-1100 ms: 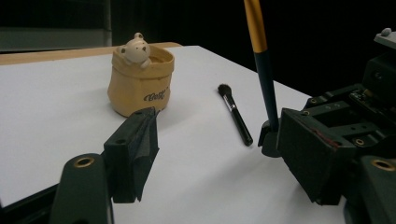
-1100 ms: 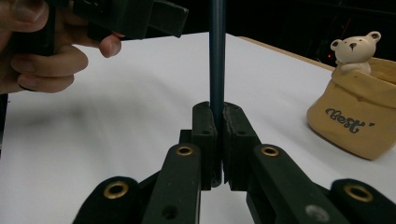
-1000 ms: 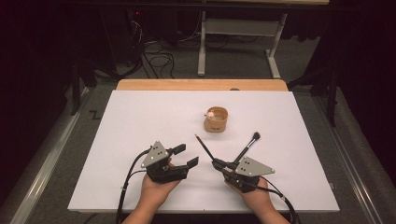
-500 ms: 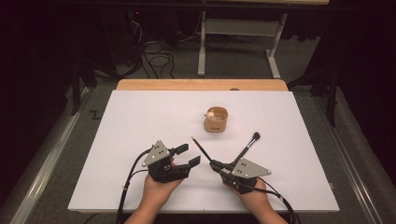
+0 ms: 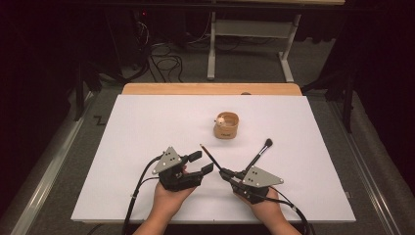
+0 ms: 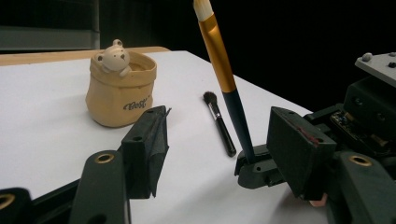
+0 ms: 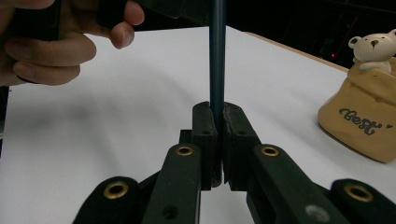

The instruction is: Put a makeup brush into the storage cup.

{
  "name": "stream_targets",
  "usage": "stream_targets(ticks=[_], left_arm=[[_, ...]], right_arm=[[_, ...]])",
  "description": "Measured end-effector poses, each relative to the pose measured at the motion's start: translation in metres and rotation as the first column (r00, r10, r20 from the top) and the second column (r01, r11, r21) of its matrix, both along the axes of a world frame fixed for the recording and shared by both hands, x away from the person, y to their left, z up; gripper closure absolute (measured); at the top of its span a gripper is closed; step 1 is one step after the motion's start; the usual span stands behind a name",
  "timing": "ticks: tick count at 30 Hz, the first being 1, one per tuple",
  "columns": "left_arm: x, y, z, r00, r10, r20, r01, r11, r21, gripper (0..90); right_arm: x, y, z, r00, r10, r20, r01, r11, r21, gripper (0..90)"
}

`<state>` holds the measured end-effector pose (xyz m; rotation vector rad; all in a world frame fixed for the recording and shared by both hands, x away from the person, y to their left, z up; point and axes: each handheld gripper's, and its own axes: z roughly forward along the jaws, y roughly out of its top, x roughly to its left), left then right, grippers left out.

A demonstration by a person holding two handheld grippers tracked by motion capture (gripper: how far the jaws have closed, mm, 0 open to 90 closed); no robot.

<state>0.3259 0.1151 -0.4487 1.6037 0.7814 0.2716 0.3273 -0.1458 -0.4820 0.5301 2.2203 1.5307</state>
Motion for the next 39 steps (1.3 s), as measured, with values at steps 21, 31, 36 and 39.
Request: stream_targets(ticks=[21,31,36,39], left_arm=[[0.0029,0.0025,0.0011,0.999,-0.041,-0.018,0.04,0.9969,-0.068,54.5],[0.0035,0.003,0.0011,0.9988,-0.046,-0.016,0.044,0.9959,-0.079,63.0],[0.0038,0.0032,0.0012,0.9989,-0.045,-0.015,0.044,0.9956,-0.083,65.5],[0.0036,0.0031,0.0012,0.9989,-0.046,-0.013,0.044,0.9954,-0.086,67.6]], right_arm=[[-0.0016,0.0028,-0.0016,1.0,0.008,0.005,-0.008,1.0,-0.016,86.3],[-0.0027,0.0043,-0.0023,0.9999,0.013,0.008,-0.013,1.0,-0.027,86.3],[-0.0032,0.0053,-0.0028,0.9999,0.013,0.002,-0.013,0.999,-0.033,86.3],[-0.0028,0.0057,-0.0031,0.9998,0.017,0.005,-0.017,0.999,-0.031,86.3]])
